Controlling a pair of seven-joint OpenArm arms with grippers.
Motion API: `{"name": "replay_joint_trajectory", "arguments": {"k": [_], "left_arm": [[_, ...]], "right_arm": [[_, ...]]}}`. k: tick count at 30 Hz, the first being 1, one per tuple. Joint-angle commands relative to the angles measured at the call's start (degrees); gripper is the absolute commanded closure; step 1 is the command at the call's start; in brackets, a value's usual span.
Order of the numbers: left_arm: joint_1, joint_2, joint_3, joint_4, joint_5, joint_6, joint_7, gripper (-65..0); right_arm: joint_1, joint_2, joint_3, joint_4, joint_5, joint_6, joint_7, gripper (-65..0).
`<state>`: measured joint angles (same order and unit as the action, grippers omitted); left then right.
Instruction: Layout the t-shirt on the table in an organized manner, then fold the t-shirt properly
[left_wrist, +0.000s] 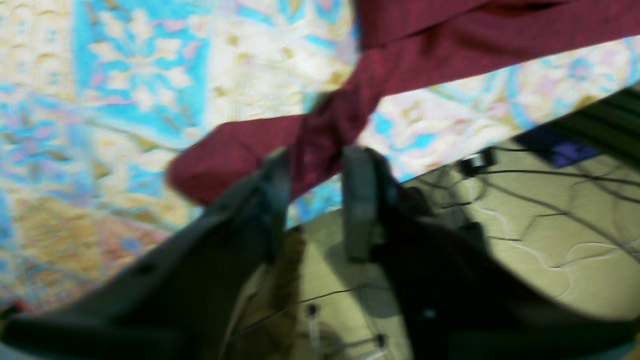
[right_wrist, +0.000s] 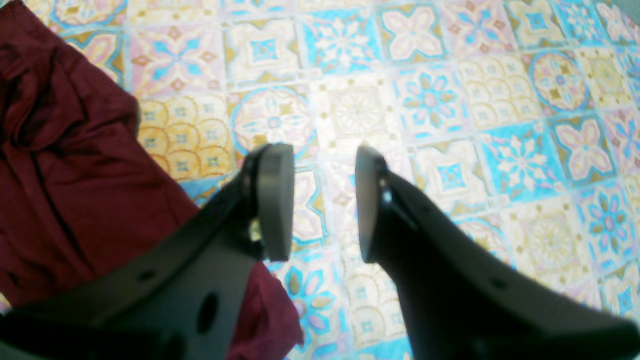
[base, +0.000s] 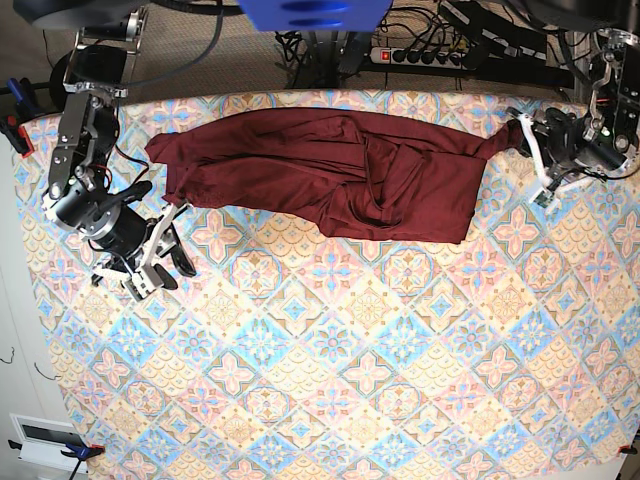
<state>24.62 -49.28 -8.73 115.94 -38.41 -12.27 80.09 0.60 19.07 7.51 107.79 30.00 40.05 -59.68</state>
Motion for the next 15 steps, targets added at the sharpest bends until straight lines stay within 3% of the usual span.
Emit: {"name": "replay_joint_trajectory", "arguments": {"k": [1,6,12,15], "left_arm": [[0.83,-1.49,-0.63,0.24,1.27,0.18,-0.09,-24.9],[1.71,-2.9,-0.19,-1.7,7.07,0.18,-0.09,-30.3],[1.27,-6.24,6.14,-4.51,7.6,0.18,-0.09,-31.5],[1.18,-6.86,6.93,-5.83,7.6,0.18,-0.09,-38.0]], "right_arm": [[1.03,0.75,0.27,1.0,0.81,-0.05,1.35,-19.6],[1.03,0.75,0.18,1.0,0.81,-0.05,1.35,-19.6],[1.11,0.75,0.1,1.0,0.81,-0.05,1.26,-19.6],[1.11,0.75,0.1,1.0,0.81,-0.05,1.26,-19.6]]}}
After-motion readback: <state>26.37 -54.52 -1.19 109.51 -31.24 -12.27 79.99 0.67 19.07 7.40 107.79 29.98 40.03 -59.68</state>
